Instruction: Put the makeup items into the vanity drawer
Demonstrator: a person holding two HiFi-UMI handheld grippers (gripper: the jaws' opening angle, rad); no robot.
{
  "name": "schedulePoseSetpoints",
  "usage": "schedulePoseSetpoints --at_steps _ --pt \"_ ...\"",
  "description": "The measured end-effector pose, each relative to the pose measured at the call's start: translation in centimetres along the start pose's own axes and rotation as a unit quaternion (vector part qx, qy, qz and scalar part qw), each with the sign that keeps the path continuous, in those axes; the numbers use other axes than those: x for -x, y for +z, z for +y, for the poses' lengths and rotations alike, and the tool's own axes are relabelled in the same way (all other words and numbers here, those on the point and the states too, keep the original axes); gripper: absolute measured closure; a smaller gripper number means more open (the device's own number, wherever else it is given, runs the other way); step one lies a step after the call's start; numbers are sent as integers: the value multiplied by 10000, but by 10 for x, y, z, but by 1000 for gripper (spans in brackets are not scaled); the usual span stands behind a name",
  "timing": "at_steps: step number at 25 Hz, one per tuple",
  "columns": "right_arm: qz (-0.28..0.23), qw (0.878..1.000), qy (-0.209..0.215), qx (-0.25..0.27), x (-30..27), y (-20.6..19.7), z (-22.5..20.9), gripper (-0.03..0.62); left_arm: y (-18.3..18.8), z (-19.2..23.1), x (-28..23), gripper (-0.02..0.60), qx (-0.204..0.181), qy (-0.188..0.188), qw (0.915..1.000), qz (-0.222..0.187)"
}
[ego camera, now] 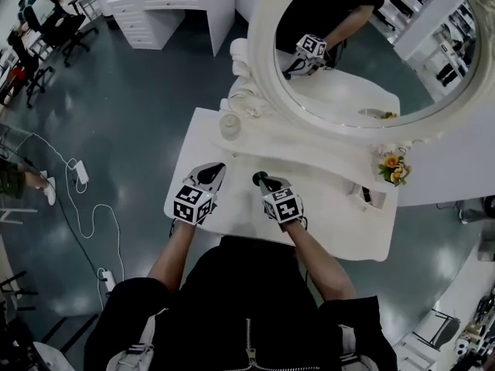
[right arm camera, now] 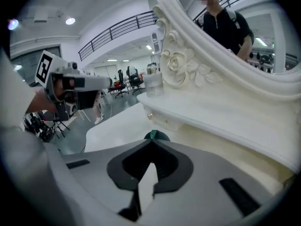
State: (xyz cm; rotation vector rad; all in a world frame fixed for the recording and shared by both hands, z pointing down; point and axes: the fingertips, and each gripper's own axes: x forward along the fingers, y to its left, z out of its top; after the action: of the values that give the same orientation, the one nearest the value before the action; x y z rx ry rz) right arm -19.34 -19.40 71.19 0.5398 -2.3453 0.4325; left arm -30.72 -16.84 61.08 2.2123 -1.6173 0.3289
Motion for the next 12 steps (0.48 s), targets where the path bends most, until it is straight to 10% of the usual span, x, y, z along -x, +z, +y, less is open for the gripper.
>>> schedulePoseSetpoints --at_steps 12 --pt "-1102 9907 -667 -431 111 50 -95 589 38 -60 -64 560 -193 -504 9985 -109"
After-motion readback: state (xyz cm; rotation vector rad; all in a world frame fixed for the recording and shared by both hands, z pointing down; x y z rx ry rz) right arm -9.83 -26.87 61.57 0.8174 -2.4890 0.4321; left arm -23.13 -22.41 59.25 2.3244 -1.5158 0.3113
